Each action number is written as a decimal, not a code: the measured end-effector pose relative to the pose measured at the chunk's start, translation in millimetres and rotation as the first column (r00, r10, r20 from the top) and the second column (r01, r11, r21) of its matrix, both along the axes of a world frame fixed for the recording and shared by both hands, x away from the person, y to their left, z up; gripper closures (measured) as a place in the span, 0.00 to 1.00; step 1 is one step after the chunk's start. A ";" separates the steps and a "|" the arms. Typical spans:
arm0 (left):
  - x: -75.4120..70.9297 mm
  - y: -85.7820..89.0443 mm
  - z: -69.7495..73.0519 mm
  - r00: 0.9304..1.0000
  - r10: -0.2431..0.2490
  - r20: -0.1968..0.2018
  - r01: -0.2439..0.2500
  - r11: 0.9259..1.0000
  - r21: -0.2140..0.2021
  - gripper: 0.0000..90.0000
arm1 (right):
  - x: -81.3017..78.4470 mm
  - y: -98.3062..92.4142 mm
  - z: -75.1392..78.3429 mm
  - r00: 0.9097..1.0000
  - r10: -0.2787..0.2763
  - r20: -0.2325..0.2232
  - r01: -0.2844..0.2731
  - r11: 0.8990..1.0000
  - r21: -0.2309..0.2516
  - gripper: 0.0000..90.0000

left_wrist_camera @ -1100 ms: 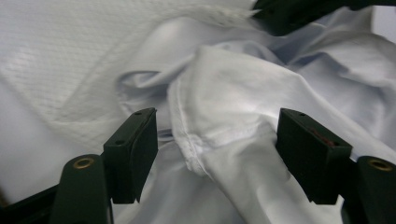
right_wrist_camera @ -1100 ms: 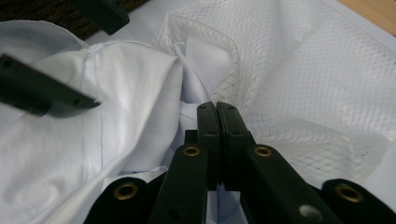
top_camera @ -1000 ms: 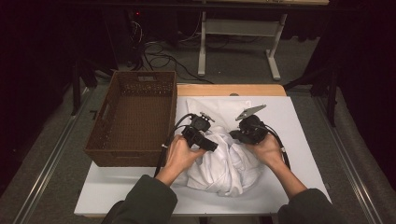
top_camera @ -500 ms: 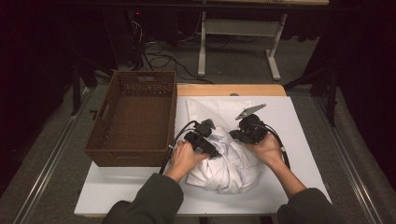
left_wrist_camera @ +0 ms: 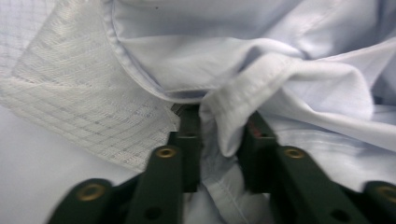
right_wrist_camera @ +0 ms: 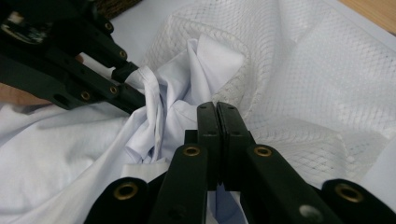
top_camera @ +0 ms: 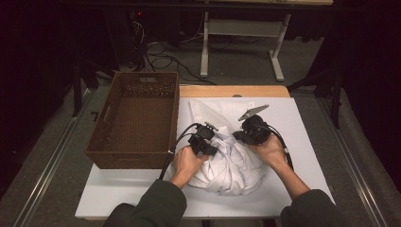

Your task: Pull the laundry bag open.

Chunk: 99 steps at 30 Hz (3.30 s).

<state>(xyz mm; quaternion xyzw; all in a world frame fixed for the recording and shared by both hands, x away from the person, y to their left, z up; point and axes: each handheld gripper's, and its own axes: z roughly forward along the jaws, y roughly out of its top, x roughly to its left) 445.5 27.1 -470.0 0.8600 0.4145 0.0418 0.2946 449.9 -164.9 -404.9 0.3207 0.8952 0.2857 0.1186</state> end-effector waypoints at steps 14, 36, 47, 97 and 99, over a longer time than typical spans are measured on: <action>-5.5 9.7 25.9 0.996 0.035 0.086 -0.032 0.999 -0.027 0.53 | -1.3 -0.6 3.7 1.000 0.012 0.019 -0.013 0.999 0.029 1.00; 48.5 -0.3 1.8 0.999 0.030 -0.042 -0.031 0.999 -0.012 0.49 | 7.0 0.5 -2.4 1.000 -0.005 -0.010 0.005 1.000 0.029 1.00; 54.1 -8.2 -11.0 0.996 -0.010 -0.091 0.007 0.999 -0.037 0.89 | 8.9 0.2 -6.4 1.000 -0.009 -0.014 0.009 1.000 0.011 1.00; -14.1 15.3 45.5 0.998 -0.059 0.031 0.058 0.998 0.023 0.63 | -14.8 -1.4 10.5 0.997 -0.028 0.067 0.024 0.998 0.067 0.79; -12.7 17.4 46.0 0.999 -0.045 0.017 0.044 0.999 0.032 0.62 | -20.0 -2.7 15.7 0.996 -0.028 0.081 0.021 0.997 0.080 0.79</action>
